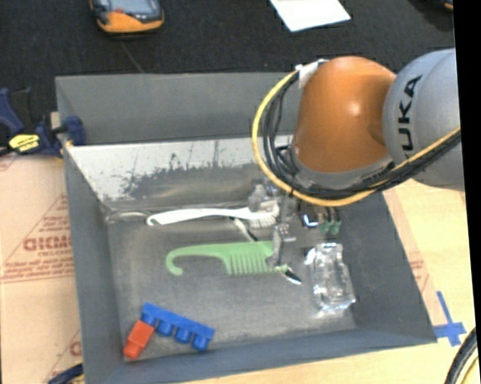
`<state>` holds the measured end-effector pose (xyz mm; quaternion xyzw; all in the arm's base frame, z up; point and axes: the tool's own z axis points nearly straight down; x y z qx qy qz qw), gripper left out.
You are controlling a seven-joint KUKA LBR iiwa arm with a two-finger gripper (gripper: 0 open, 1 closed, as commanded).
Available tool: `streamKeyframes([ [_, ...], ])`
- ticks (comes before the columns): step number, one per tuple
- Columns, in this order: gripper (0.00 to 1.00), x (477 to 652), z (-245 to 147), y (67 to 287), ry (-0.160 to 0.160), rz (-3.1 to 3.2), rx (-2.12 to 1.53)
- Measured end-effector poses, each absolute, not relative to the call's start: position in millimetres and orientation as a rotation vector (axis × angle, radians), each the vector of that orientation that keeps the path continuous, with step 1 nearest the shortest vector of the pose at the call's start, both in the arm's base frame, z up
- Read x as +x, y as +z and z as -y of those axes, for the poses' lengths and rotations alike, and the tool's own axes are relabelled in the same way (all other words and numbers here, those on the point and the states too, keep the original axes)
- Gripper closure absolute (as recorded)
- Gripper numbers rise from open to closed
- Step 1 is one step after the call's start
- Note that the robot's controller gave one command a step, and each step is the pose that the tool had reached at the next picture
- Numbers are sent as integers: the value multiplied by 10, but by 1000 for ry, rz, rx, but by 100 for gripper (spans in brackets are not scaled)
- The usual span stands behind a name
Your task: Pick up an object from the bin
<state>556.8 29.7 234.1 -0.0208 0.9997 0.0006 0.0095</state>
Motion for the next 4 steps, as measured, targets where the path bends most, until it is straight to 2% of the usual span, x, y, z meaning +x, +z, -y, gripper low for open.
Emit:
streamKeyframes([
  [1, 0, 5576, -214, 2661, 0, -3122, -225],
  [2, 0, 5915, -278, 2457, 1, -3108, -199],
  [3, 0, 5827, -328, 2060, -3, -3112, -230],
  [4, 0, 6188, -431, 2017, 4, -3114, -100],
])
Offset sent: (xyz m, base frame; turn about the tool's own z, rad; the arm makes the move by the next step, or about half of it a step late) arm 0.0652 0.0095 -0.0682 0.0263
